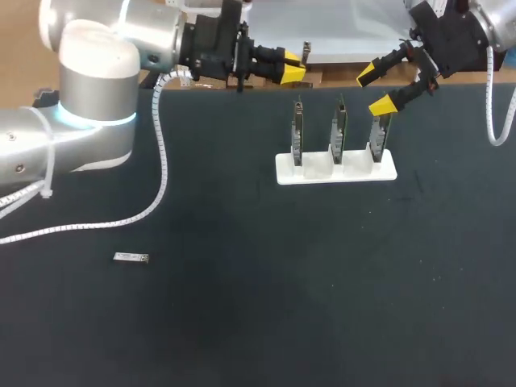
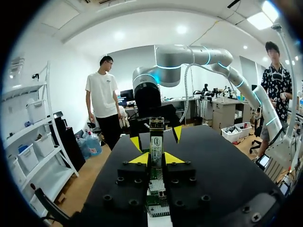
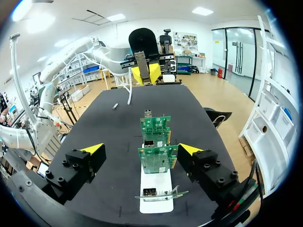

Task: Pick up the optical module with the left hand, and insert it into the network port with the right hand.

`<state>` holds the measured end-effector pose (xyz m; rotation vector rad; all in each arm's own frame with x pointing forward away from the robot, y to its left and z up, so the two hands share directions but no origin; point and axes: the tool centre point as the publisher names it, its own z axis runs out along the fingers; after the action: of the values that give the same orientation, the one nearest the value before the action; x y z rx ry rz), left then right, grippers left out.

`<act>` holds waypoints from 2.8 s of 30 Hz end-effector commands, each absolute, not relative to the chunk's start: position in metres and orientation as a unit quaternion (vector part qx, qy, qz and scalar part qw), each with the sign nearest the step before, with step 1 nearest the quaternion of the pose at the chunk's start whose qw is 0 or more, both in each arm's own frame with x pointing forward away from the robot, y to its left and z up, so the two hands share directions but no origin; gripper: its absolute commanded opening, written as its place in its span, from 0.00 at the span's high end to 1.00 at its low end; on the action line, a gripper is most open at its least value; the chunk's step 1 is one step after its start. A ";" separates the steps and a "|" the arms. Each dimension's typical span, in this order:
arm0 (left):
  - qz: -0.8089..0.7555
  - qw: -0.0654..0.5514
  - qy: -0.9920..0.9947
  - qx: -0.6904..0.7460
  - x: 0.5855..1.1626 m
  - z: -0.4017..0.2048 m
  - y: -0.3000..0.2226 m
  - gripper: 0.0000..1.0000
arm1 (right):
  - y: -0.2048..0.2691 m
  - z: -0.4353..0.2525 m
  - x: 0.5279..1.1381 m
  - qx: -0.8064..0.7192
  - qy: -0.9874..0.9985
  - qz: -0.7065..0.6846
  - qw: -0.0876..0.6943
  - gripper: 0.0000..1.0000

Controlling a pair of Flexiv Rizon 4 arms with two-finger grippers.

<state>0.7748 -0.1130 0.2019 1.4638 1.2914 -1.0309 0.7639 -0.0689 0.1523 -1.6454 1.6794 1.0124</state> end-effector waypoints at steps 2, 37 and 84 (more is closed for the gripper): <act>-0.424 0.452 0.520 0.587 0.780 0.195 -0.130 1.00 | -0.069 0.152 0.763 -0.615 0.629 0.378 0.287 0.00; -0.449 0.462 0.551 0.531 0.771 0.172 -0.179 1.00 | -0.069 0.152 0.763 -0.615 0.629 0.378 0.287 0.00; -0.494 0.439 0.548 0.513 0.769 0.157 -0.188 1.00 | -0.069 0.152 0.763 -0.615 0.629 0.378 0.287 0.00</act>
<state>0.7643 -0.1873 0.1591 1.2711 1.3643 -1.2181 0.7639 -0.0689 0.1523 -1.6455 1.6794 1.0124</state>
